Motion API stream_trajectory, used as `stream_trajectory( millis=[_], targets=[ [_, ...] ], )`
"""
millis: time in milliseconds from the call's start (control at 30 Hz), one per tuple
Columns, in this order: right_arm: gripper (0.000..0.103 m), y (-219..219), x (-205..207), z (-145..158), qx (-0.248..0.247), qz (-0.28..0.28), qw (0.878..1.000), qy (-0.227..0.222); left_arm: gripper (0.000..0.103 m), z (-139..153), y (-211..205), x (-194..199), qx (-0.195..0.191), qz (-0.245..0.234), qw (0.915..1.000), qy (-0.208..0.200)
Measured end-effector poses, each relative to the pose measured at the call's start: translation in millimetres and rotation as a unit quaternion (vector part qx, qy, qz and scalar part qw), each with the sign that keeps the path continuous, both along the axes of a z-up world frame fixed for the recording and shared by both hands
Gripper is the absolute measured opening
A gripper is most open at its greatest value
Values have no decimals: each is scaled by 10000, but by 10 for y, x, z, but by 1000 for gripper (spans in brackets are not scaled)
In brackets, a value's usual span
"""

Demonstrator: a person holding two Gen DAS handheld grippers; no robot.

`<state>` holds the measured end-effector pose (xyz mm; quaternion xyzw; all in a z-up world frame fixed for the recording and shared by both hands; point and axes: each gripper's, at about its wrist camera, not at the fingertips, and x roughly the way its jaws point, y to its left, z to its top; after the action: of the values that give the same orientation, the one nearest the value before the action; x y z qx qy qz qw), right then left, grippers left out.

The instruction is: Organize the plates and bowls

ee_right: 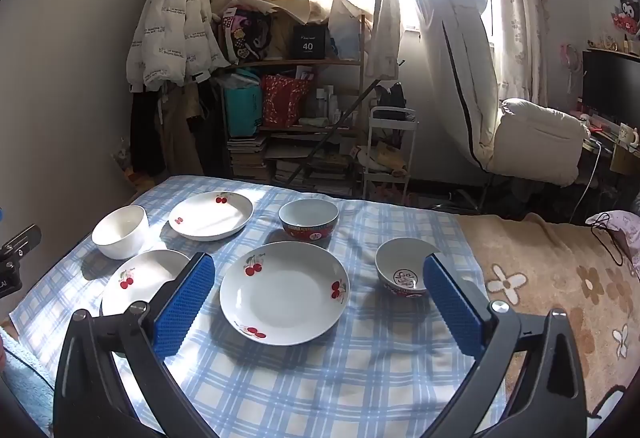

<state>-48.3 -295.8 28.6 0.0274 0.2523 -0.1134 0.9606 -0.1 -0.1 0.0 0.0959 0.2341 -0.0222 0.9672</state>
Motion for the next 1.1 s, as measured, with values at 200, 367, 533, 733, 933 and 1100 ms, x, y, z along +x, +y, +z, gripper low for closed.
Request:
stream_trajectory(
  millis=[200, 367, 533, 733, 933, 1100],
  targets=[
    [103, -8, 3, 2, 33, -4, 10000, 2, 102, -2, 1, 2, -25, -49, 10000, 10],
    [103, -33, -3, 4, 83, 3, 10000, -17, 102, 22, 13, 25, 5, -55, 10000, -13],
    [103, -4, 2, 5, 85, -14, 10000, -19, 102, 8, -18, -1, 62, -37, 10000, -41],
    [103, 5, 7, 6, 82, -14, 10000, -21, 102, 12, -2, 0, 71, -4, 10000, -50],
    [103, 4, 10, 8, 82, -14, 10000, -24, 102, -5, 0, 1, 84, 14, 9999, -53],
    [103, -1, 14, 7, 78, -15, 10000, -21, 102, -8, -8, 4, 91, 19, 9999, -51]
  ],
)
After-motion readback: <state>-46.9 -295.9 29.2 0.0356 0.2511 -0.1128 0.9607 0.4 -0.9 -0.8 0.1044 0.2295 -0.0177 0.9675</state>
